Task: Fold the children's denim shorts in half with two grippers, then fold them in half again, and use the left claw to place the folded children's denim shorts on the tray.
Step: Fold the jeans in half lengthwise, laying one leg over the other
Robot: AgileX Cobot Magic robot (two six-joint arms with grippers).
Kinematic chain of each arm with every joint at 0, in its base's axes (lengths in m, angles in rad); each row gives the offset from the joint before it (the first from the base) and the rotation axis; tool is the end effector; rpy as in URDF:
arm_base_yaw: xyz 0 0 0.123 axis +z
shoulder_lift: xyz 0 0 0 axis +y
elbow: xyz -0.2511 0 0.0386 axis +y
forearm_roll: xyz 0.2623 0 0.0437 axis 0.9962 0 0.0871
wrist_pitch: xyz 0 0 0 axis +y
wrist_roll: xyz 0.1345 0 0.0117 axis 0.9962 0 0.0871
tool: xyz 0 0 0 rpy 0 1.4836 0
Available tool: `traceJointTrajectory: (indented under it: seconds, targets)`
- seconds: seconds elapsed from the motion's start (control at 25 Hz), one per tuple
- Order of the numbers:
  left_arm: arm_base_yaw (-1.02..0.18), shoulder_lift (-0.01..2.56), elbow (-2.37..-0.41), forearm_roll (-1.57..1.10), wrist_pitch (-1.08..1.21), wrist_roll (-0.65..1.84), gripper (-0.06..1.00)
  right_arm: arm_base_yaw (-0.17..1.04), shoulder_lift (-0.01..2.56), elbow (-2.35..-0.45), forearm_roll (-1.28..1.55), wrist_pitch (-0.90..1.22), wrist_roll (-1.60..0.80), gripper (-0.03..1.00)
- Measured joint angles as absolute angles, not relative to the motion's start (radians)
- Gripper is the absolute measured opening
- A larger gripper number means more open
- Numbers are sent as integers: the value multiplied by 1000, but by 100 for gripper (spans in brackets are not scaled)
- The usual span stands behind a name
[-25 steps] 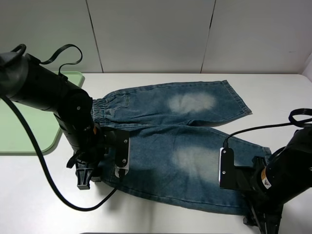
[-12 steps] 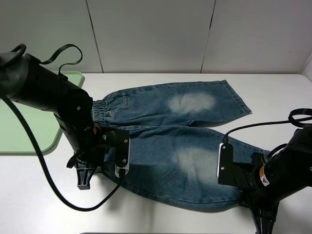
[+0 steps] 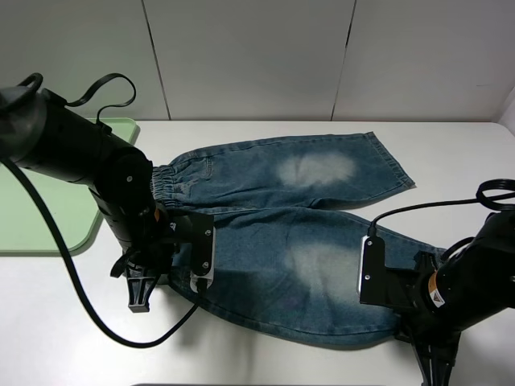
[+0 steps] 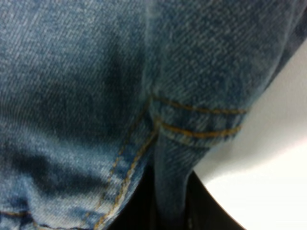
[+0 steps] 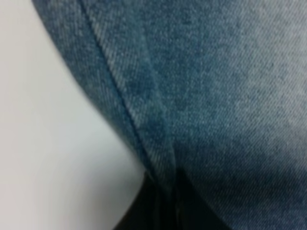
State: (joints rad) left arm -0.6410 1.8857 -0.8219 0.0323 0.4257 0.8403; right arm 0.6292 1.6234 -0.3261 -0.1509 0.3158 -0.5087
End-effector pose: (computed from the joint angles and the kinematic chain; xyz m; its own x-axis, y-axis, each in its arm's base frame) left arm 0.2436 -0.1795 0.0086 -0.0541 0.9937 -0.0982 0.9883 0.0673 0.1368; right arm 0.1421 0.0956 -0.0037 -0.2861 -0.9582 -0.0100 -0.9559 0.2861 -0.0663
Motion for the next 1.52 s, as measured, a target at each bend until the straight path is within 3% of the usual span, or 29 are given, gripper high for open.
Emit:
traceJointTrajectory:
  seconds: [0.84, 1.52]
  targets:
    - [-641, 1780, -821, 36, 458, 840, 4, 629, 1569, -316, -119, 313, -393, -3]
    - [-641, 1704, -821, 61, 569, 840, 4, 630, 1108, -311, -176, 538, -250, -3]
